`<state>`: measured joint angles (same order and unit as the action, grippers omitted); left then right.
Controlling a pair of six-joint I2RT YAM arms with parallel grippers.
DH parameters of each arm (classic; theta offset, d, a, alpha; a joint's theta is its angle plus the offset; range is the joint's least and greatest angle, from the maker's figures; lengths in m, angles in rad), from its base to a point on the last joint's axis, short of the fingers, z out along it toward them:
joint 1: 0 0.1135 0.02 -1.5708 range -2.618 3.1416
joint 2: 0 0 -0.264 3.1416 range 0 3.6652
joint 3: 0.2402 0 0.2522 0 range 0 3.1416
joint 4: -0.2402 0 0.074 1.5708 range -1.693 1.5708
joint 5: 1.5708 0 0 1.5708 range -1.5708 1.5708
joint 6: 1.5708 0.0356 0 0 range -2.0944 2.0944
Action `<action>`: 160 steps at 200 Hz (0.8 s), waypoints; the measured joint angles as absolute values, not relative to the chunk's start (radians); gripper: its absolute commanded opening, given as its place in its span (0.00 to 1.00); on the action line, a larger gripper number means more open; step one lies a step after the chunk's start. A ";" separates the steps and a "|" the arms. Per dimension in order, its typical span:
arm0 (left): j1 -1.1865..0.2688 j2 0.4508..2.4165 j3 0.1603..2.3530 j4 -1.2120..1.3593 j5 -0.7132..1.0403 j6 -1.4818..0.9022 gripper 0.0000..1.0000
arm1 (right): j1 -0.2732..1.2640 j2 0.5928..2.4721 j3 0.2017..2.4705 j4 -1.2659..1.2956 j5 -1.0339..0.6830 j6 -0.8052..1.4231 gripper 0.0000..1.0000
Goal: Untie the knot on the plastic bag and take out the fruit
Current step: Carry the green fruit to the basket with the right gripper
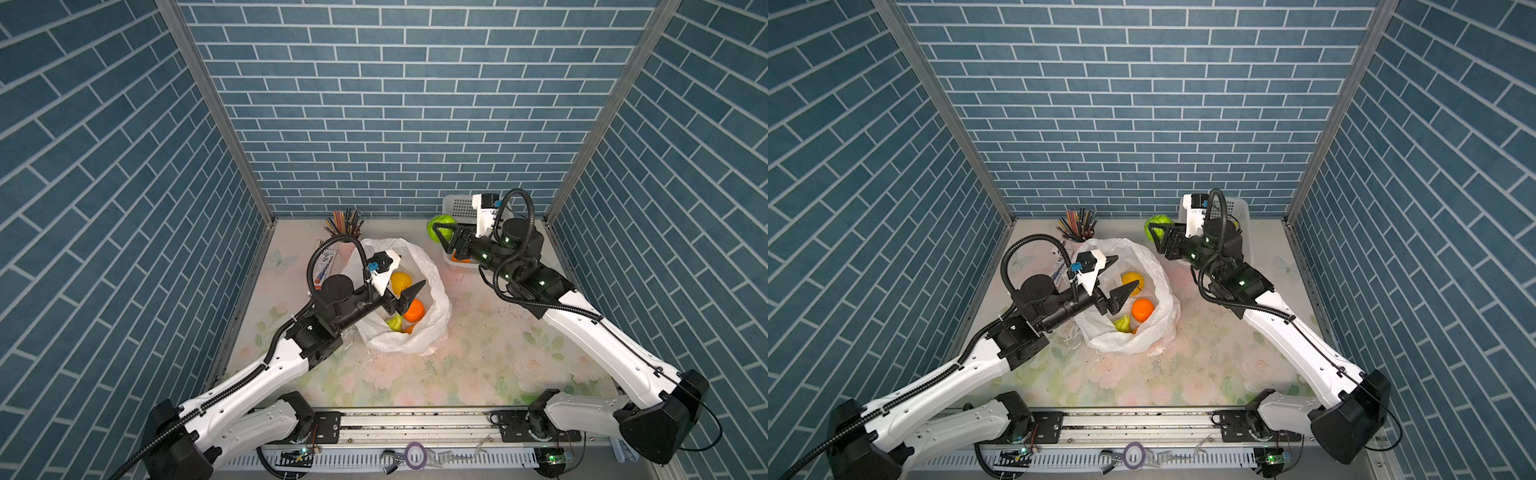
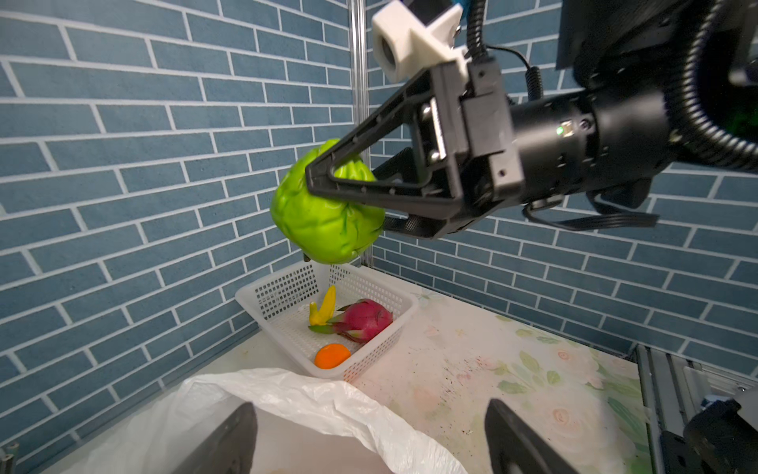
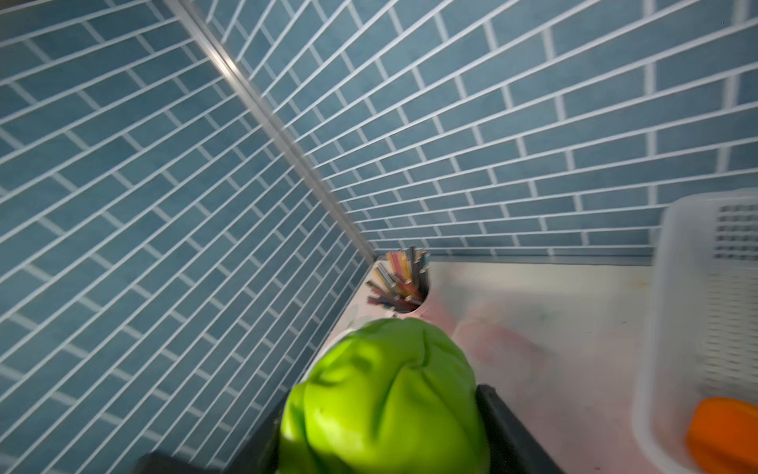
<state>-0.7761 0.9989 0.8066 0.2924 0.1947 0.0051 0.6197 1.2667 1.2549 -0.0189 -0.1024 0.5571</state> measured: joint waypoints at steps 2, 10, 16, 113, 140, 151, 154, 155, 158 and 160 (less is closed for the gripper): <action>-0.778 1.000 0.812 0.287 0.194 0.005 0.87 | 0.615 1.270 1.257 -0.020 -0.100 0.556 0.54; -0.786 1.002 0.829 0.270 0.183 0.004 0.87 | 0.584 1.290 1.270 -0.029 -0.088 0.547 0.54; -0.791 1.005 0.841 0.254 0.177 0.004 0.87 | 0.562 1.306 1.280 -0.035 -0.084 0.542 0.55; -0.907 1.077 0.987 0.060 0.085 0.026 0.87 | 0.310 1.606 1.420 -0.142 -0.144 0.538 0.55; -0.936 1.089 1.024 0.031 0.063 0.036 0.87 | 0.282 1.717 1.472 -0.155 -0.153 0.525 0.55; -0.940 1.098 1.041 0.013 0.052 0.035 0.87 | 0.276 1.758 1.488 -0.157 -0.154 0.521 0.55; -0.941 1.100 1.045 0.008 0.049 0.035 0.87 | 0.274 1.772 1.493 -0.158 -0.154 0.519 0.55; -0.941 1.100 1.047 0.006 0.048 0.035 0.87 | 0.274 1.775 1.493 -0.159 -0.154 0.518 0.55; -0.941 1.102 1.051 0.002 0.045 0.035 0.87 | 0.272 1.785 1.497 -0.158 -0.154 0.517 0.55; -0.941 1.103 1.052 0.001 0.044 0.035 0.87 | 0.271 1.794 1.499 -0.158 -0.154 0.516 0.55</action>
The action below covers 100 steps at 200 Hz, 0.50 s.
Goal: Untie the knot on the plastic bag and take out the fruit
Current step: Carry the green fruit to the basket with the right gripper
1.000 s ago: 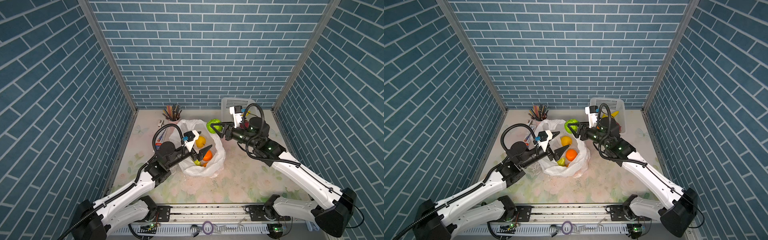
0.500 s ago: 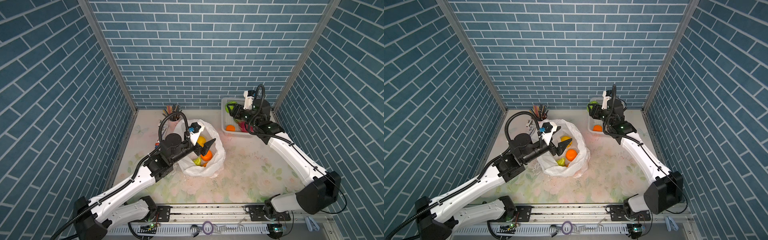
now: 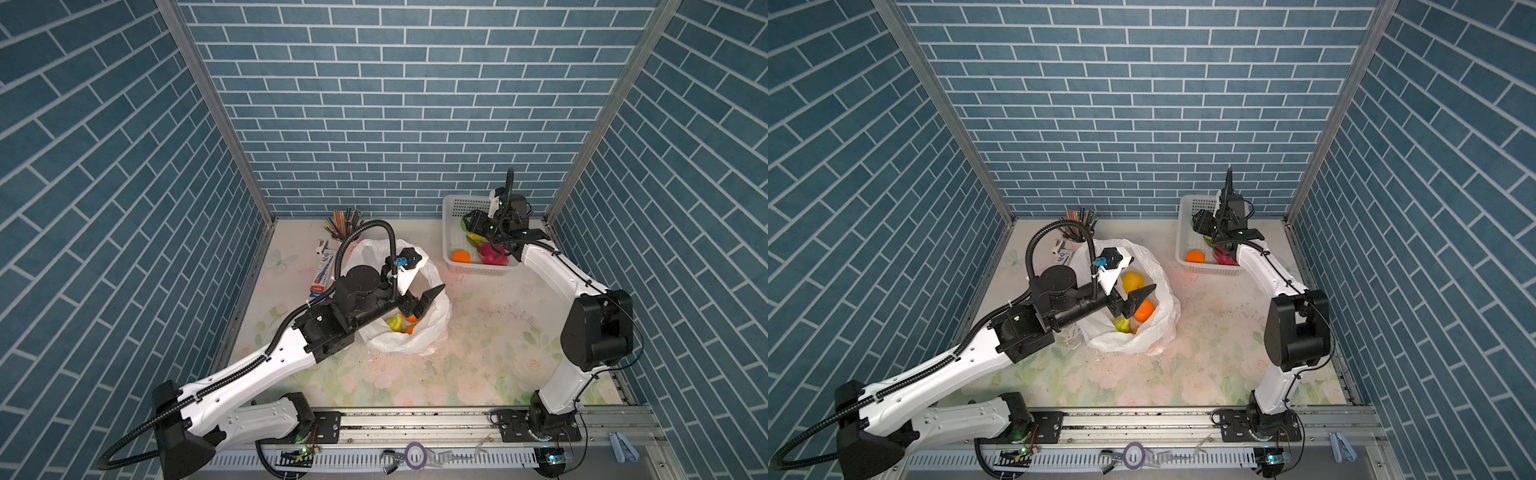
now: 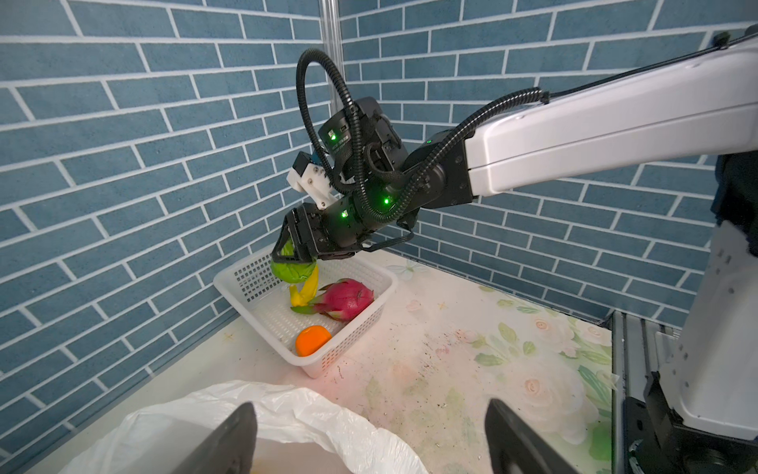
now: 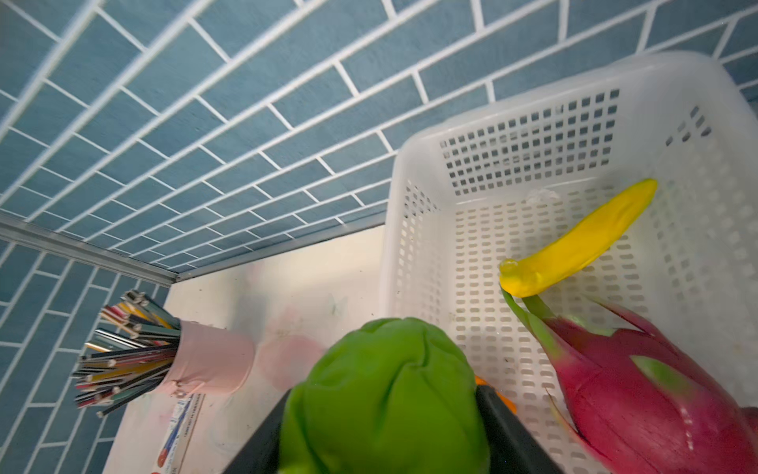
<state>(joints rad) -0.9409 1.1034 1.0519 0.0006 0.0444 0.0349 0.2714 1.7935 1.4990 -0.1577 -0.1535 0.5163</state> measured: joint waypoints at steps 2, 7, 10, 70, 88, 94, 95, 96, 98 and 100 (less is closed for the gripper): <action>-0.941 1.105 1.054 -0.001 0.043 0.035 0.87 | 0.271 1.802 1.502 -0.158 -0.154 0.515 0.55; -0.941 1.108 1.060 -0.009 0.038 0.035 0.87 | 0.270 1.819 1.509 -0.159 -0.153 0.514 0.55; -0.941 1.109 1.062 -0.013 0.037 0.034 0.87 | 0.269 1.830 1.514 -0.160 -0.152 0.514 0.55; -0.942 1.109 1.066 -0.068 -0.010 0.031 0.87 | 0.267 2.035 1.629 -0.173 -0.142 0.496 0.56; -0.943 1.108 1.066 -0.075 -0.018 0.030 0.87 | 0.267 2.080 1.644 -0.175 -0.142 0.496 0.56; -0.943 1.108 1.066 -0.078 -0.021 0.030 0.87 | 0.267 2.094 1.649 -0.177 -0.142 0.496 0.56; -0.943 1.108 1.066 -0.078 -0.021 0.030 0.87 | 0.267 2.098 1.650 -0.178 -0.142 0.496 0.56; -0.943 1.108 1.066 -0.078 -0.022 0.030 0.87 | 0.267 2.100 1.651 -0.178 -0.142 0.496 0.56; -0.943 1.108 1.066 -0.080 -0.023 0.030 0.87 | 0.267 2.105 1.653 -0.179 -0.142 0.495 0.56; -0.943 1.108 1.066 -0.081 -0.023 0.030 0.87 | 0.267 2.110 1.655 -0.180 -0.142 0.495 0.56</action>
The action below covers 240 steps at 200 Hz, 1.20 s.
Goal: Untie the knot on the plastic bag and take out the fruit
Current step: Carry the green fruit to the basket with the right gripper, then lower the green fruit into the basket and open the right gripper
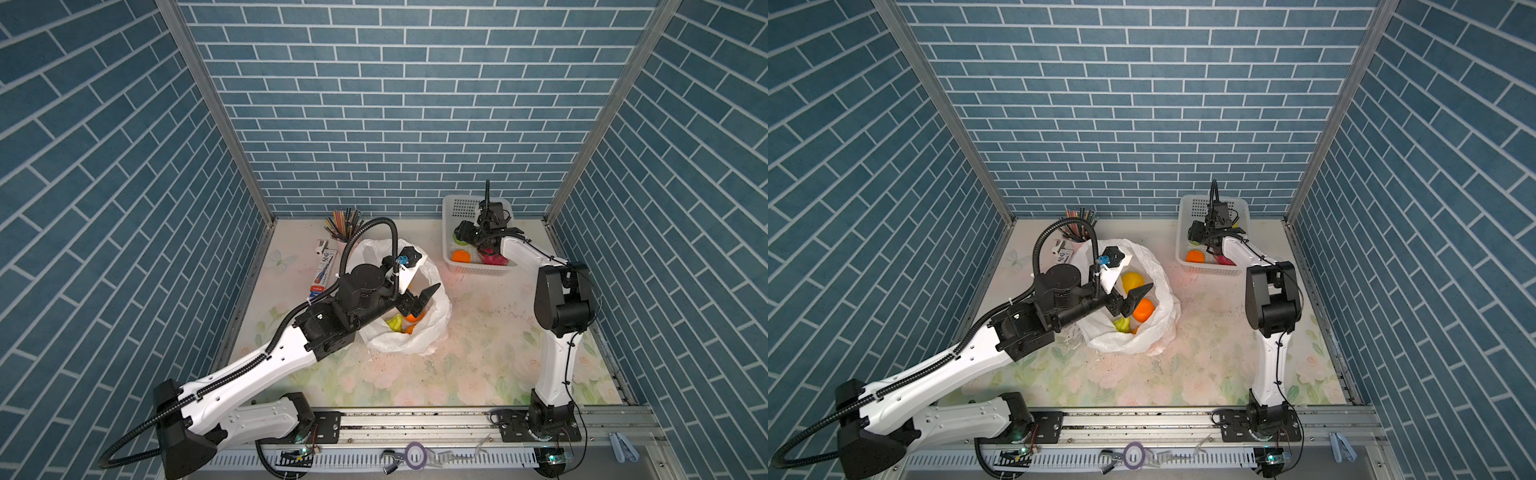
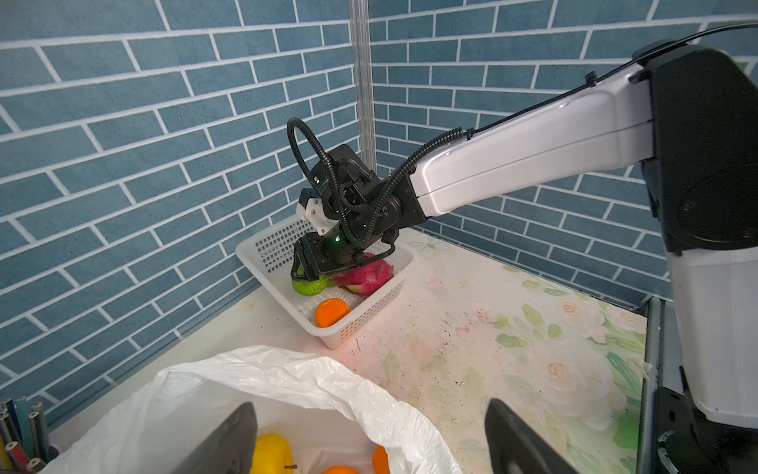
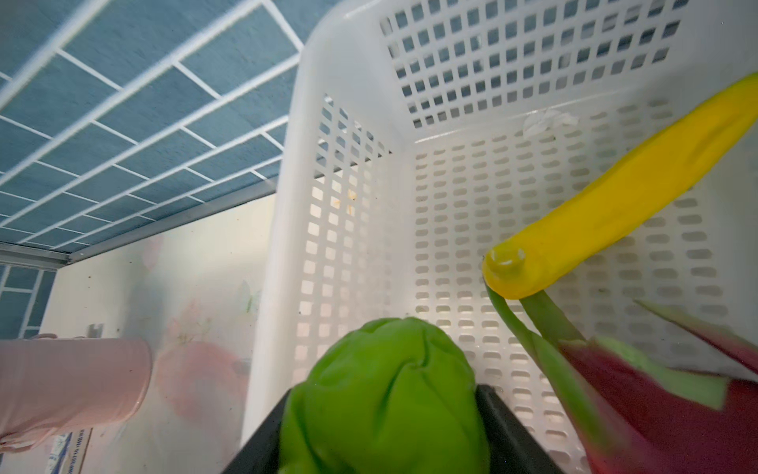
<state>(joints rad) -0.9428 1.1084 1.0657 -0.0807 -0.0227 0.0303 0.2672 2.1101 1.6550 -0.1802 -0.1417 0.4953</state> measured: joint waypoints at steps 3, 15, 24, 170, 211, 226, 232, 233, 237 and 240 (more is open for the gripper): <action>-0.943 1.108 1.066 -0.082 -0.023 0.030 0.87 | 0.267 2.117 1.657 -0.181 -0.142 0.495 0.56; -0.943 1.108 1.066 -0.090 -0.027 0.030 0.87 | 0.267 2.144 1.663 -0.185 -0.142 0.492 0.56; -0.943 1.109 1.066 -0.095 -0.029 0.030 0.87 | 0.267 2.161 1.670 -0.185 -0.141 0.490 0.57; -0.943 1.116 1.060 -0.128 -0.119 -0.009 0.87 | 0.267 2.159 1.711 -0.318 -0.109 0.455 0.91; -0.943 1.089 1.035 -0.183 -0.133 -0.047 0.86 | 0.267 1.983 1.707 -0.331 -0.097 0.447 0.91; -0.943 1.081 1.026 -0.206 -0.142 -0.067 0.85 | 0.268 1.891 1.676 -0.324 -0.103 0.447 0.91; -0.943 1.078 1.022 -0.215 -0.147 -0.076 0.84 | 0.270 1.845 1.652 -0.317 -0.108 0.447 0.91; -0.943 1.078 1.021 -0.216 -0.147 -0.077 0.84 | 0.270 1.840 1.649 -0.316 -0.109 0.447 0.91; -0.943 1.077 1.019 -0.223 -0.150 -0.084 0.83 | 0.272 1.807 1.629 -0.312 -0.113 0.447 0.91; -0.943 1.077 1.016 -0.228 -0.154 -0.089 0.82 | 0.273 1.787 1.615 -0.307 -0.116 0.447 0.91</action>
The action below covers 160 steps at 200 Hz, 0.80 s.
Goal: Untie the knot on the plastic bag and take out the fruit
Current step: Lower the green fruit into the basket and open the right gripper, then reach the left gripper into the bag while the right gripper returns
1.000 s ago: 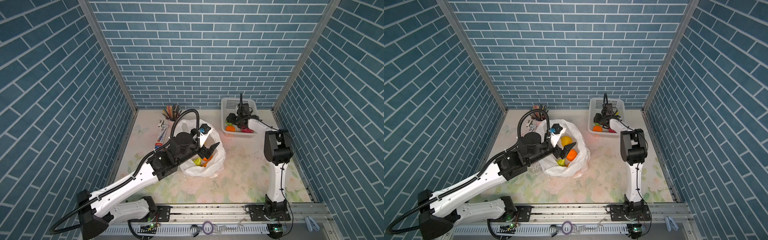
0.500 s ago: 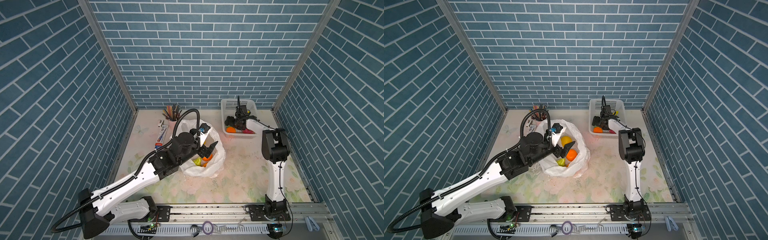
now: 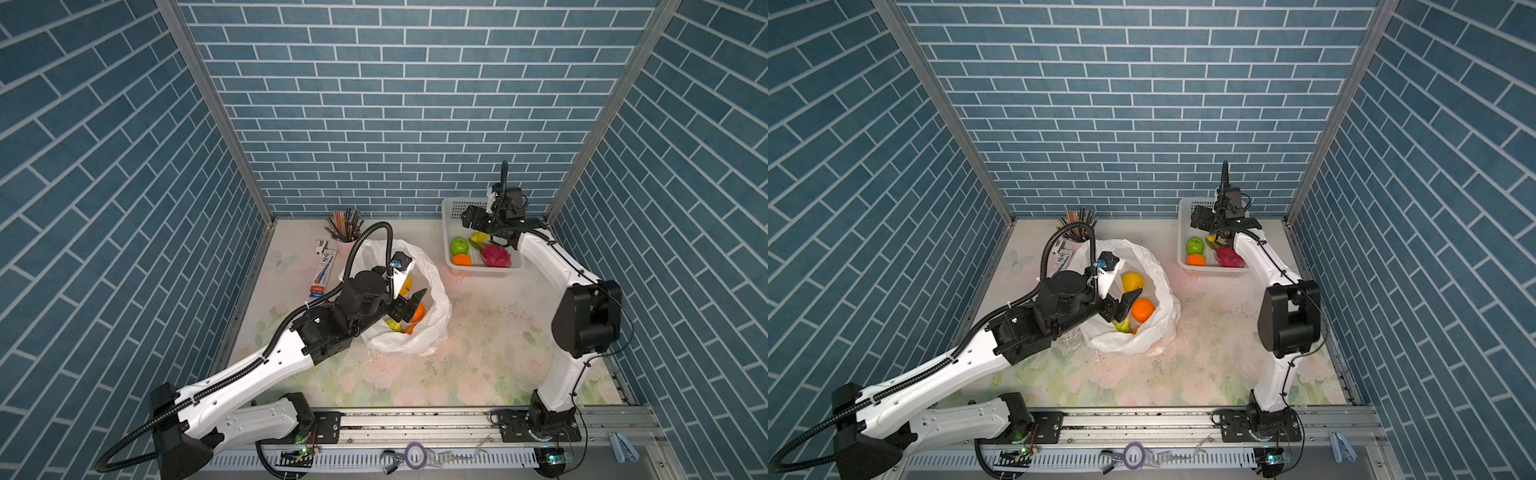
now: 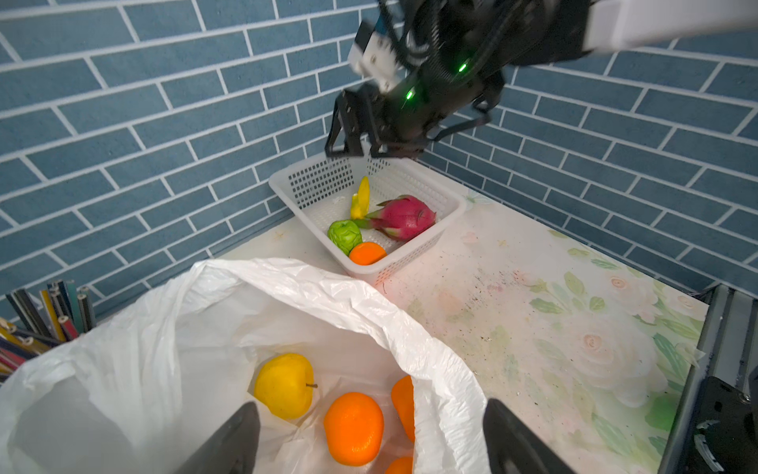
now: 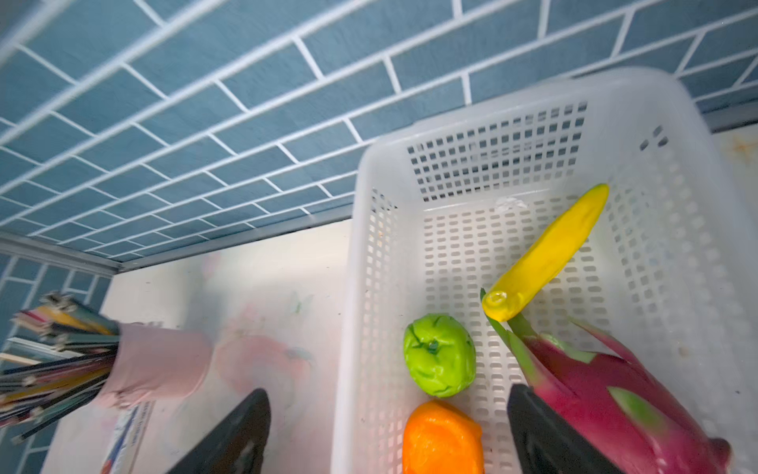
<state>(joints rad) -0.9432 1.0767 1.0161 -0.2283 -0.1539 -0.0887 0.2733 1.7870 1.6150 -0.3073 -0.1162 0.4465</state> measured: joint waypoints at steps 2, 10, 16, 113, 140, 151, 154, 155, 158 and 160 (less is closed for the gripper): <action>-0.943 1.077 1.015 -0.230 -0.155 -0.092 0.82 | 0.274 1.771 1.605 -0.306 -0.118 0.447 0.91; -0.943 1.077 1.008 -0.240 -0.162 -0.107 0.80 | 0.282 1.710 1.565 -0.297 -0.128 0.447 0.91; -0.943 1.079 1.003 -0.250 -0.168 -0.119 0.78 | 0.290 1.665 1.534 -0.290 -0.134 0.447 0.91; -0.862 1.277 0.982 -0.306 -0.161 -0.229 0.56 | 0.582 1.166 1.102 -0.218 -0.136 0.513 0.89; -0.819 1.389 0.994 -0.311 -0.121 -0.228 0.55 | 0.625 1.132 1.060 -0.231 -0.113 0.555 0.89; -0.800 1.444 1.012 -0.313 -0.106 -0.224 0.55 | 0.632 1.131 1.057 -0.236 -0.104 0.566 0.89; -0.795 1.458 1.017 -0.313 -0.102 -0.224 0.55 | 0.634 1.131 1.057 -0.237 -0.102 0.569 0.89; -0.794 1.461 1.018 -0.313 -0.101 -0.223 0.55 | 0.635 1.131 1.057 -0.237 -0.101 0.570 0.89; -0.789 1.475 1.023 -0.312 -0.099 -0.221 0.55 | 0.636 1.131 1.057 -0.238 -0.099 0.572 0.89; -0.786 1.485 1.027 -0.313 -0.097 -0.221 0.55 | 0.637 1.131 1.057 -0.239 -0.098 0.573 0.89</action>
<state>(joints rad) -0.7860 1.4845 1.0271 -0.3126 -0.0975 -0.2207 0.6373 1.1313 1.0573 -0.2390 -0.0978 0.5732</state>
